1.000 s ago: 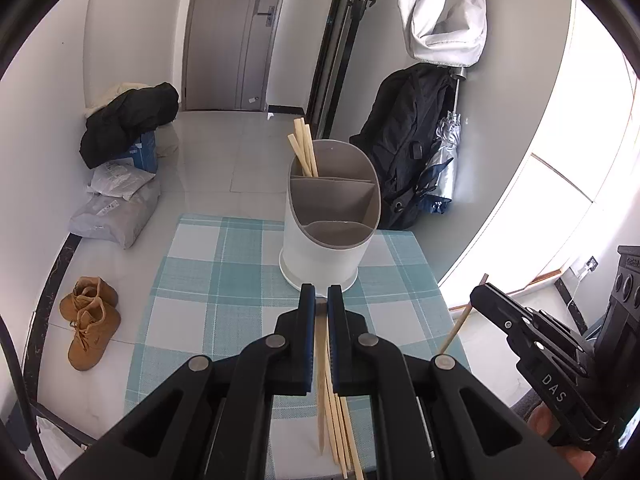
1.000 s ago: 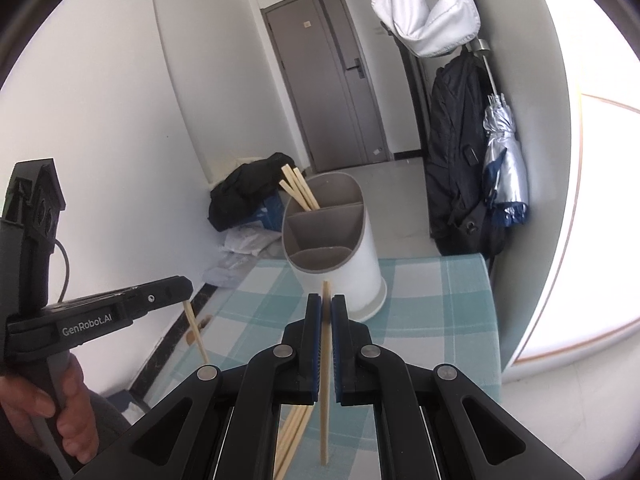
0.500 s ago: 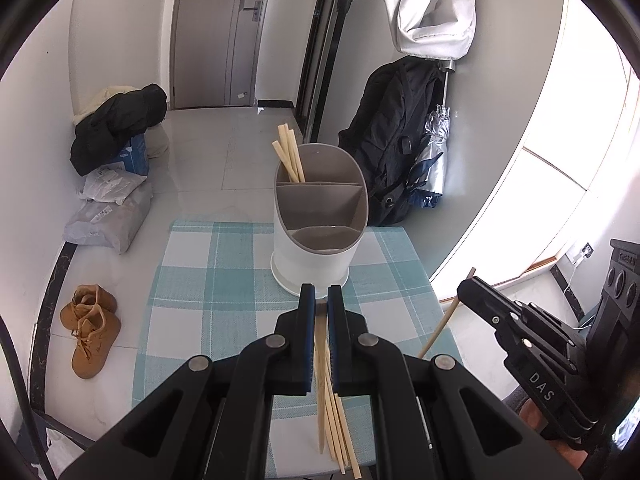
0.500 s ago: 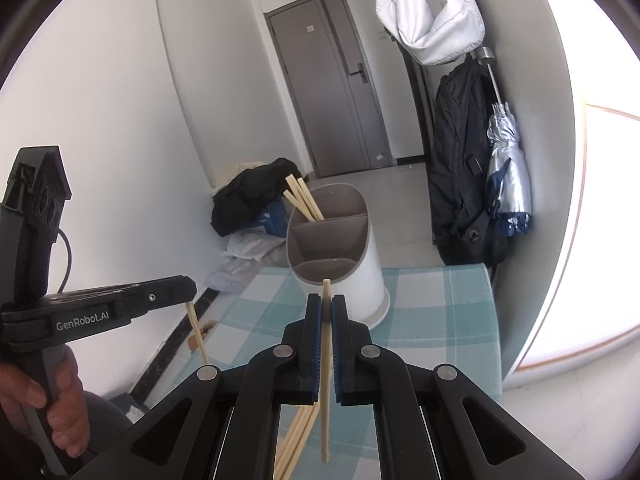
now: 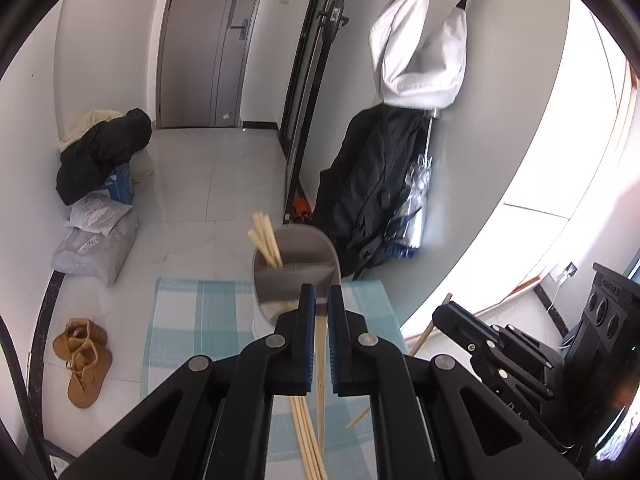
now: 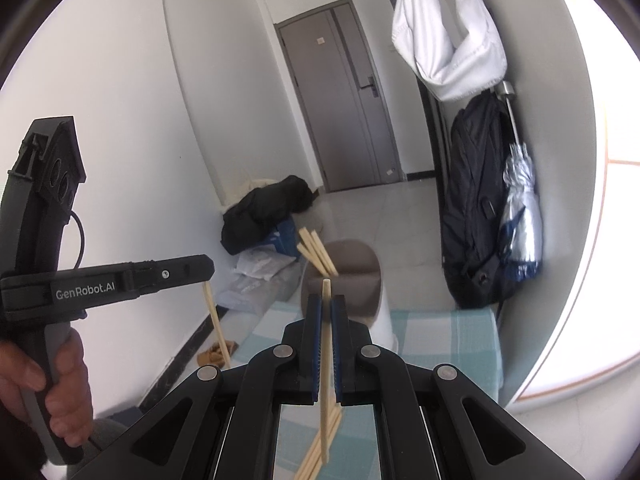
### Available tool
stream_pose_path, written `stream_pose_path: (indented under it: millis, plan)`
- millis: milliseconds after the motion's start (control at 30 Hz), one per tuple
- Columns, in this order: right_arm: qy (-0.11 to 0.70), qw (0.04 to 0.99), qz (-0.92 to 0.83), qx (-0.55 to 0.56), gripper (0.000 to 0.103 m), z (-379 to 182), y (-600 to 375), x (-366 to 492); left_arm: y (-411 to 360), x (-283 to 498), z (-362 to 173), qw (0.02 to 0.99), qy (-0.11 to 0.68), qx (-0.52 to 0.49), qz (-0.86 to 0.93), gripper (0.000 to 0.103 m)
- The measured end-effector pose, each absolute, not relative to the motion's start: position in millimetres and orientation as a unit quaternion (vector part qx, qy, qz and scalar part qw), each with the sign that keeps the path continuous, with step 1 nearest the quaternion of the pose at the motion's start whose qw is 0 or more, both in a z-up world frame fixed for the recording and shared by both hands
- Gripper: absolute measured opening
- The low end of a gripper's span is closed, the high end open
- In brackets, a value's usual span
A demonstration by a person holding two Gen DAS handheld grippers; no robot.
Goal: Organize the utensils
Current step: 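Raise both grippers over the utensil holder and lower the chopsticks inside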
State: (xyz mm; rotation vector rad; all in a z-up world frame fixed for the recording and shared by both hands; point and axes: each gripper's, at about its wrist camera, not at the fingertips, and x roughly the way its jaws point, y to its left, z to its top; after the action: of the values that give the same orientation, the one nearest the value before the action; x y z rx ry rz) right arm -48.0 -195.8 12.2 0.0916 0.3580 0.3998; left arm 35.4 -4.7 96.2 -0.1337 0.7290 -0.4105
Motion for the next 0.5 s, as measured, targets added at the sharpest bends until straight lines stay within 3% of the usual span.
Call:
stream_pose_path:
  millis: [500]
  plan:
    - [0.125, 0.968, 0.215, -0.017, 0.004, 103.2, -179.9, 29.9, 3.7, 114.5, 149.8, 0.933, 0.275, -0.126, -0.197, 0.002]
